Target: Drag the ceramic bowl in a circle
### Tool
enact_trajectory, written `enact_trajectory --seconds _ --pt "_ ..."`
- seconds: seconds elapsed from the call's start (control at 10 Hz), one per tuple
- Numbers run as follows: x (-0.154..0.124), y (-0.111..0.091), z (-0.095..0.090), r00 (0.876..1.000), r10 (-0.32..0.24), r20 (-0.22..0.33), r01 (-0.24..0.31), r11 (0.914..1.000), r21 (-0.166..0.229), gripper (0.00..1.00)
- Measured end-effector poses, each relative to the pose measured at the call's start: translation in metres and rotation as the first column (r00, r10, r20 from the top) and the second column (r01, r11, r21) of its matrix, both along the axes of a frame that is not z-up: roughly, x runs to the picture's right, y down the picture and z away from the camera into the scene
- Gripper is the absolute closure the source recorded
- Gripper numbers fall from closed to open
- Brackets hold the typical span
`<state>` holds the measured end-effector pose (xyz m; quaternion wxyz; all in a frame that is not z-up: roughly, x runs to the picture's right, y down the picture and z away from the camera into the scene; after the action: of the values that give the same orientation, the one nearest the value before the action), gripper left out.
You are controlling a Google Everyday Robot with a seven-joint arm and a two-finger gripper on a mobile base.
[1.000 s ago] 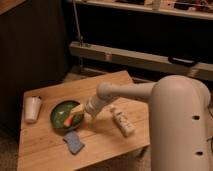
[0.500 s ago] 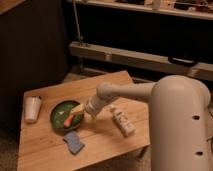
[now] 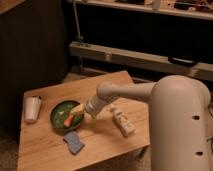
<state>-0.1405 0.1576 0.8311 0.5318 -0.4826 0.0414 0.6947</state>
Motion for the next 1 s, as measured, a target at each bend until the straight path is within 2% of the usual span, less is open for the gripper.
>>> enact_trajectory --seconds 0.1,0.4,0.5,0.7,1.0 --pt "0.000 -0.002 -0.001 1.000 -0.002 -0.008 0.002 1.0000 0.002 0.20" --pt "-0.008 -0.028 -0.010 0.994 -0.049 -0.096 0.053 0.9977 0.041 0.20" --pt "-0.011 -0.051 -0.026 0.984 -0.080 -0.162 0.091 0.9936 0.066 0.20" --pt "-0.012 -0.075 -0.043 0.969 -0.099 -0.226 0.123 0.9883 0.091 0.20" --pt "-0.002 -0.092 -0.054 0.947 -0.105 -0.303 0.146 0.9823 0.117 0.20"
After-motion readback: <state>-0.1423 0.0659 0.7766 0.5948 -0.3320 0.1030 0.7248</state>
